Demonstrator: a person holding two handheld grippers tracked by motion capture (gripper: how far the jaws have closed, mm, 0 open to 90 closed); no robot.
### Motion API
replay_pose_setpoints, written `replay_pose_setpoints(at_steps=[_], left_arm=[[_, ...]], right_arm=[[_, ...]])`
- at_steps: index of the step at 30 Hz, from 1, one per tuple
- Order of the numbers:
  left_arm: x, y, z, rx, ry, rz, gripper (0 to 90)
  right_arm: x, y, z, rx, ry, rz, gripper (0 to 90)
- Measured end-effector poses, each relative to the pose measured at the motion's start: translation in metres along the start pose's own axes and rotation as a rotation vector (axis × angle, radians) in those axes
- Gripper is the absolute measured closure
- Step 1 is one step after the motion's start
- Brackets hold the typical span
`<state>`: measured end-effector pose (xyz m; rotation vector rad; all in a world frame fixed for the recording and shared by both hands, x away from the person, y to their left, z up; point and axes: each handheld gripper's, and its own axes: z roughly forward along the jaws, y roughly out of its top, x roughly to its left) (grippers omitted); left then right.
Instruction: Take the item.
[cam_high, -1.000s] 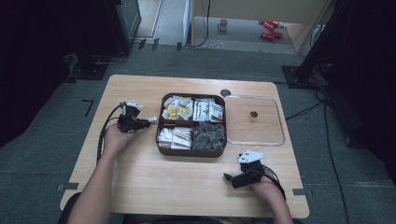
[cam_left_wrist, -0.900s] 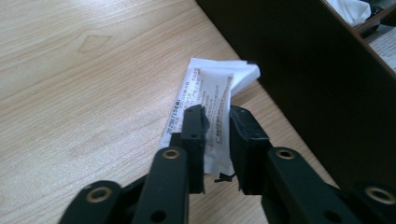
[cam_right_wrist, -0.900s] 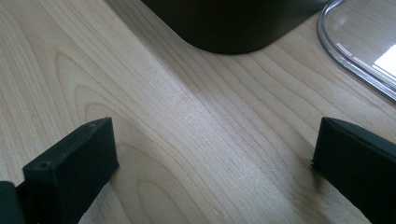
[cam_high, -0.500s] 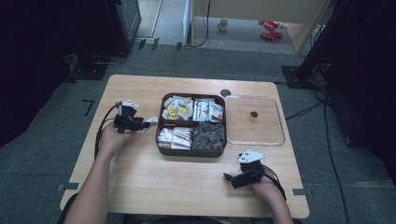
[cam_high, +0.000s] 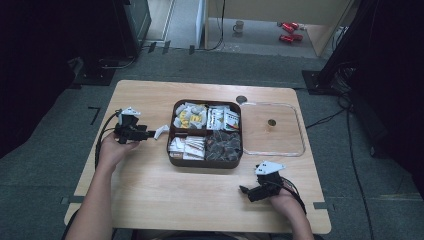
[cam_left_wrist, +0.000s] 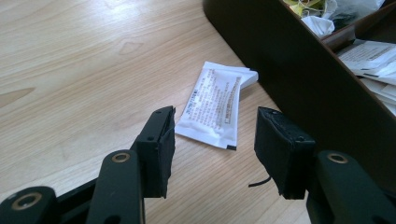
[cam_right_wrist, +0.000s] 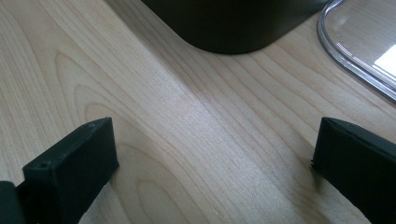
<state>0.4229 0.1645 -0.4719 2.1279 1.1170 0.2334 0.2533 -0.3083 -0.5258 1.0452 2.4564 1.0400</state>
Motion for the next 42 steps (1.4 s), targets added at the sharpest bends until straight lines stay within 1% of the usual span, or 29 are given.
replay_pose_setpoints(at_steps=[2,4,7,13,17,21,24,29,35,37,39,40,42], left_arm=[[0.002,-0.002,-0.003,-0.004,0.006,0.001,47.9],[0.006,-0.005,-0.005,-0.007,0.002,-0.002,47.4],[0.012,-0.008,-0.009,-0.016,0.002,-0.018,46.5],[0.019,-0.015,-0.014,-0.021,0.021,-0.026,45.8],[0.024,-0.019,-0.014,-0.011,0.032,-0.029,45.6],[0.031,-0.025,-0.015,-0.008,0.025,-0.05,46.8],[0.035,-0.03,-0.014,-0.002,0.033,-0.063,46.8],[0.041,-0.035,-0.015,0.007,0.054,-0.063,45.5],[0.048,-0.042,-0.012,0.029,0.075,-0.077,45.0],[0.05,-0.043,-0.013,0.021,0.081,-0.07,44.7],[0.051,-0.044,-0.013,0.01,0.081,-0.076,44.6],[0.052,-0.045,-0.014,0.005,0.086,-0.073,44.2],[0.052,-0.048,-0.014,-0.005,0.119,-0.048,42.7]], right_arm=[[0.0,0.0,0.0,0.0,0.001,0.0,0.0],[0.0,0.0,0.0,0.0,0.0,0.0,0.0],[0.0,0.0,0.0,0.0,0.0,0.0,0.0],[0.0,0.0,0.0,0.0,0.002,-0.001,0.0],[0.0,0.0,0.0,0.001,0.004,-0.001,0.0],[-0.001,0.001,0.0,0.001,0.004,-0.002,0.0],[-0.001,0.001,0.001,0.0,0.005,-0.004,0.0],[-0.001,0.001,0.001,0.0,0.006,-0.006,0.0],[-0.001,0.001,0.001,0.0,0.005,-0.006,0.0],[-0.001,0.002,0.001,0.0,0.005,-0.006,0.0],[-0.001,0.002,0.001,0.0,0.005,-0.006,0.0],[-0.001,0.002,0.001,0.0,0.005,-0.005,0.0],[-0.001,0.002,0.001,0.0,0.005,-0.006,0.0]])
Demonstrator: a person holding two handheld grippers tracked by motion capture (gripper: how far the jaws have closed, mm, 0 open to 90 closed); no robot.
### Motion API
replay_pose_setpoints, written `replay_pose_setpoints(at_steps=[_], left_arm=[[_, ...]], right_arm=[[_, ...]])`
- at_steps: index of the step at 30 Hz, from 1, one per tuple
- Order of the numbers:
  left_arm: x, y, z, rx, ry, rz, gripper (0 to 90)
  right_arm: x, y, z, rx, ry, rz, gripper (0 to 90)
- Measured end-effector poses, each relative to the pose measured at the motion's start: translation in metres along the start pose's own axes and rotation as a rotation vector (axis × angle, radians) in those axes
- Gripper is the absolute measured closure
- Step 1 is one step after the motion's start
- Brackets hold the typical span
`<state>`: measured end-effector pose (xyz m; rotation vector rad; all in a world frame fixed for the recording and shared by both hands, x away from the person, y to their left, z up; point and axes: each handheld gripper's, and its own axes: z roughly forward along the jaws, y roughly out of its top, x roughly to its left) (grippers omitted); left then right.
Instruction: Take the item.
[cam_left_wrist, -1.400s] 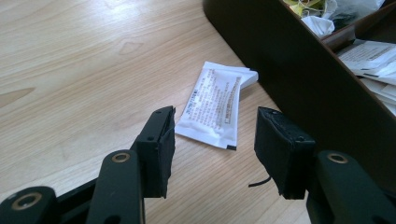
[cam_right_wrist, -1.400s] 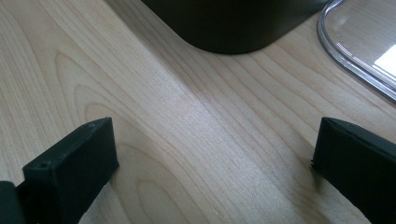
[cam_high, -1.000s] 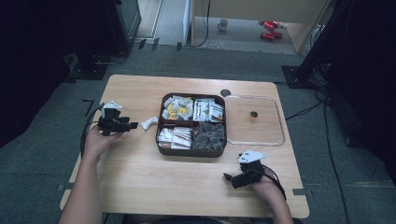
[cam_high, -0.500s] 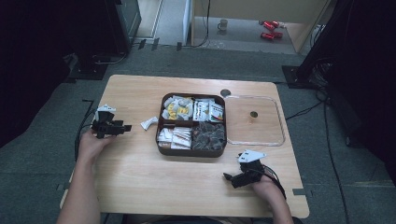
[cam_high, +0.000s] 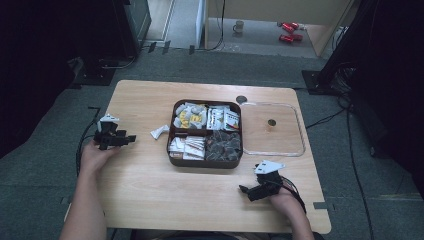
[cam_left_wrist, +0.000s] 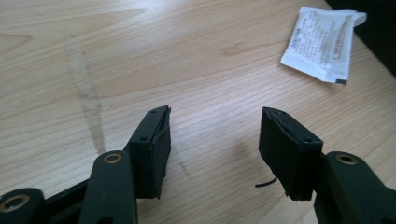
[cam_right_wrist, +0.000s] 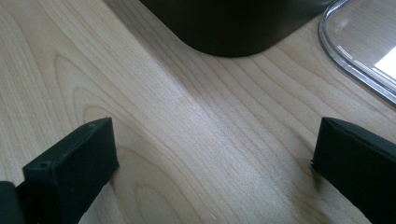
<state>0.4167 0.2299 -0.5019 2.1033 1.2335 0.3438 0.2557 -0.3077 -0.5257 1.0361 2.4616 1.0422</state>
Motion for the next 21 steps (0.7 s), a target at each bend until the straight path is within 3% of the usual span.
replay_pose_setpoints(at_steps=[3,9,12,14,18,21], left_arm=[[0.002,-0.004,0.0,-0.03,0.016,0.01,40.5],[-0.003,-0.007,0.004,-0.044,0.077,0.064,33.7],[-0.003,-0.009,0.006,-0.064,0.084,0.055,27.4],[-0.003,-0.013,0.008,-0.101,0.103,0.038,22.2],[-0.007,-0.012,0.01,-0.094,0.15,-0.005,16.2],[-0.007,-0.012,0.011,-0.096,0.153,-0.01,15.6]], right_arm=[[0.0,0.0,0.0,0.0,0.0,0.0,0.0],[0.0,0.0,0.0,0.0,0.0,0.0,0.0],[0.0,0.0,0.0,0.0,0.0,0.0,0.0],[0.0,0.0,0.0,0.0,0.0,0.0,0.0],[0.0,0.0,0.0,0.0,0.0,0.0,0.0],[0.0,0.0,0.0,0.0,0.0,0.0,0.0]])
